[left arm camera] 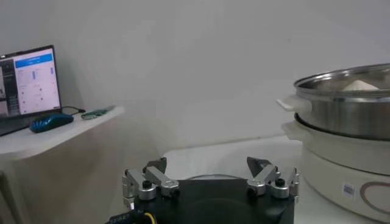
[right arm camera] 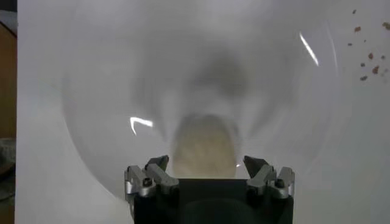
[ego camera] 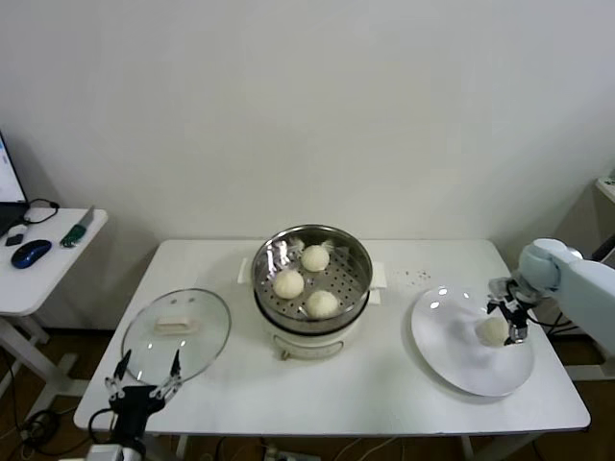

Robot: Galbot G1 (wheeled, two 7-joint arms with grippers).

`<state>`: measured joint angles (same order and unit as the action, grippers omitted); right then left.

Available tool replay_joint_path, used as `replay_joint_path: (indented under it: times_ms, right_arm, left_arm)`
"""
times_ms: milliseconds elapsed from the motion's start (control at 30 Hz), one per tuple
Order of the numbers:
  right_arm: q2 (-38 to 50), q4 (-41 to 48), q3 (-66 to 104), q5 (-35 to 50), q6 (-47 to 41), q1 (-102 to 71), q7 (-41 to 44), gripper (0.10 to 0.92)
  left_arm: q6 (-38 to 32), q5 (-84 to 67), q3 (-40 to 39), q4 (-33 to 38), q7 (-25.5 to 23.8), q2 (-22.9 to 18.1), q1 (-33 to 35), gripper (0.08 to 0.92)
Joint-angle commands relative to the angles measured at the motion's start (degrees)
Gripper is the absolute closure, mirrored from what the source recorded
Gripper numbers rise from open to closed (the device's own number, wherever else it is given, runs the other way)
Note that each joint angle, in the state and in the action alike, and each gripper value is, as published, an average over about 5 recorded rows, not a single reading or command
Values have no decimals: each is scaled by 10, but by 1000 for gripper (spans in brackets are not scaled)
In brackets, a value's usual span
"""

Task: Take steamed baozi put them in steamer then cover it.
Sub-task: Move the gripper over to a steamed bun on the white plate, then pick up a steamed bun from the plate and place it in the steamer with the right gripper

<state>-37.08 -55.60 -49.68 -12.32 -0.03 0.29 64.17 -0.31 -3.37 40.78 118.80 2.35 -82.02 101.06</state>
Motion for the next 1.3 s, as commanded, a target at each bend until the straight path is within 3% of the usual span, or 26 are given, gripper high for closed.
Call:
replay_joint_path:
  times_ms: [33,333,600,800,1033,1300]
  right_arm:
    - [-13,36,44,-19,5,-36,-1,203]
    - [-18,41,43,-20,6,-35,4,213]
    - [-21,43,42,-19,10,-26,4,311]
    - [-20,39,13,6,6,9,3,335]
    - [-33,16,-121,172,-44,164,-8,338]
    - [-108,-20,-295,396,-121,351,-29,338]
  left_arm:
    - [0,2,-1,-1,0,-1,0,177]
    - [0,4,-3,0,0,-2,-1,177]
    - [0,6,-4,1,0,-2,1,177]
    - [0,9,-7,4,-1,-3,3,177]
    - [5,10,-13,9,-6,-2,7,177]
    - [19,51,-31,23,-46,-6,21,177]
